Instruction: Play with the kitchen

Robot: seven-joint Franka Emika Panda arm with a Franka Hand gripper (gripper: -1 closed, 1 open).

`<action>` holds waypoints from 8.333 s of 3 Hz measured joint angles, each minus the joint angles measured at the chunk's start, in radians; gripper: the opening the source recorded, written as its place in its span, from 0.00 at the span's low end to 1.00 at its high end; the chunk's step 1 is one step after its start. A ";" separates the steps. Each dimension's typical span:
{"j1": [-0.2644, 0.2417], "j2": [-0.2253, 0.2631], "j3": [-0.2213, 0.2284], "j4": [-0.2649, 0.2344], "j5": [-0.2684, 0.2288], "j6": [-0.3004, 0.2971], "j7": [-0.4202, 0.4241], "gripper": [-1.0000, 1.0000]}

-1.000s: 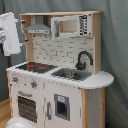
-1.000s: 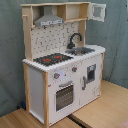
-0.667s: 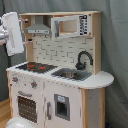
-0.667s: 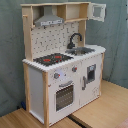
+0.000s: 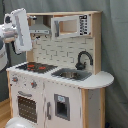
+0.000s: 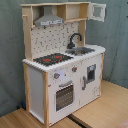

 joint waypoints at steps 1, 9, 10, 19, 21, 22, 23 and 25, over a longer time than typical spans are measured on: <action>0.000 0.001 -0.030 -0.027 0.000 0.064 0.007 1.00; -0.131 0.320 -0.232 -0.077 -0.001 0.546 -0.038 0.00; -0.169 0.386 -0.214 -0.060 -0.001 0.618 -0.038 0.00; -0.446 0.839 0.341 0.447 0.000 0.660 -0.037 0.00; -0.596 0.866 0.464 0.531 0.000 0.660 -0.037 0.00; -0.667 0.884 0.527 0.583 0.000 0.659 -0.037 0.00; -0.742 0.896 0.591 0.624 0.001 0.659 -0.032 0.00; -0.794 0.814 0.594 0.639 0.002 0.655 0.010 0.00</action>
